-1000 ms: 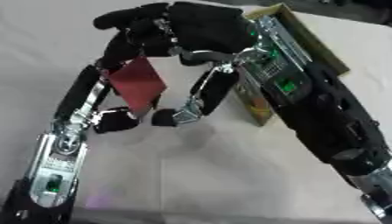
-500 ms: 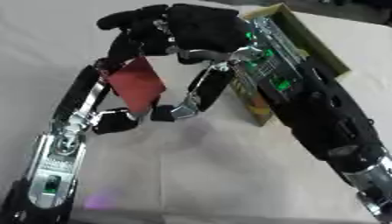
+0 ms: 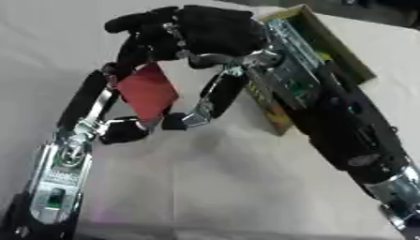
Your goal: Pick up the objects with one hand, pass them to the other hand, and then place them into the box on the other side of the table.
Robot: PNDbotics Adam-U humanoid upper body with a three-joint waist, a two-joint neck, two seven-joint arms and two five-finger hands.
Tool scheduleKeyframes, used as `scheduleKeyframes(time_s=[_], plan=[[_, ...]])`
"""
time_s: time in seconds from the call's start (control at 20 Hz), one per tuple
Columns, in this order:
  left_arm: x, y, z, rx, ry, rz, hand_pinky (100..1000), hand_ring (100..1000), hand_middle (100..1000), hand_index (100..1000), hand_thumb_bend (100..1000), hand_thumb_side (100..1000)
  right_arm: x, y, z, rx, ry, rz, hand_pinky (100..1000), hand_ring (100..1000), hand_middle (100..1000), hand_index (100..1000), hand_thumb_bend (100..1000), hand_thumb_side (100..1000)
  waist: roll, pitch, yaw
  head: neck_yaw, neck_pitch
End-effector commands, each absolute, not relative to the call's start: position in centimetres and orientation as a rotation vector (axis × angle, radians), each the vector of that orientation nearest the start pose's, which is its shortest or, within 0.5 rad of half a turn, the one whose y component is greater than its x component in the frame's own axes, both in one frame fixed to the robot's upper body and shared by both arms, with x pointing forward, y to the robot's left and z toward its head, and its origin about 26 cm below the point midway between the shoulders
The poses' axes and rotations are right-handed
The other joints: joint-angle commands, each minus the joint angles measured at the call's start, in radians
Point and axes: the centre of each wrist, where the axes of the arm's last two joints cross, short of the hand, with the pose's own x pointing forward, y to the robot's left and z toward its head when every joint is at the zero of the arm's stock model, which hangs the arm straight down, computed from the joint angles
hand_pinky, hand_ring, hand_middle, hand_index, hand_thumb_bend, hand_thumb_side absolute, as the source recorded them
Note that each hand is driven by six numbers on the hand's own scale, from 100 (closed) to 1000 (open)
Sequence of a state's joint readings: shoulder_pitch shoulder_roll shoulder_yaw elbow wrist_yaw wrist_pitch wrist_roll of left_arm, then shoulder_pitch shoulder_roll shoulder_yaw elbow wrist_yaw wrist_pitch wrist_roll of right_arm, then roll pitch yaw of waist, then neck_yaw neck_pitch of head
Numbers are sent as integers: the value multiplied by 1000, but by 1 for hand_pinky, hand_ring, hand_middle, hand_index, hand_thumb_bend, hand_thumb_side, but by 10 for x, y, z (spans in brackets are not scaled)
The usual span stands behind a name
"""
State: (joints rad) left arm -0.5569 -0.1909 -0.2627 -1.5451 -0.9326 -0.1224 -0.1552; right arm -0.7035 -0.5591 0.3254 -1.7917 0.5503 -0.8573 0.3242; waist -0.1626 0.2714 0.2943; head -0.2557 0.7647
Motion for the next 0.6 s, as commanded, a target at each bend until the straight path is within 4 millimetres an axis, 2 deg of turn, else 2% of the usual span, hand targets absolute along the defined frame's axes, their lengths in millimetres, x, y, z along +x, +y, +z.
scheduleKeyframes(time_s=[0.05,0.6], plan=[[345,42,165,361,-2222,-1085,401,389,435,509,100,362,349,-202,268,354,2084,-1873,845,1000,755,876,391,717,-9,-5,1,-1,5],[344,40,166,343,-2231,-1100,402,393,446,508,100,365,356,-203,265,382,2105,-1863,820,1000,695,861,438,732,-13,-2,10,-13,5]])
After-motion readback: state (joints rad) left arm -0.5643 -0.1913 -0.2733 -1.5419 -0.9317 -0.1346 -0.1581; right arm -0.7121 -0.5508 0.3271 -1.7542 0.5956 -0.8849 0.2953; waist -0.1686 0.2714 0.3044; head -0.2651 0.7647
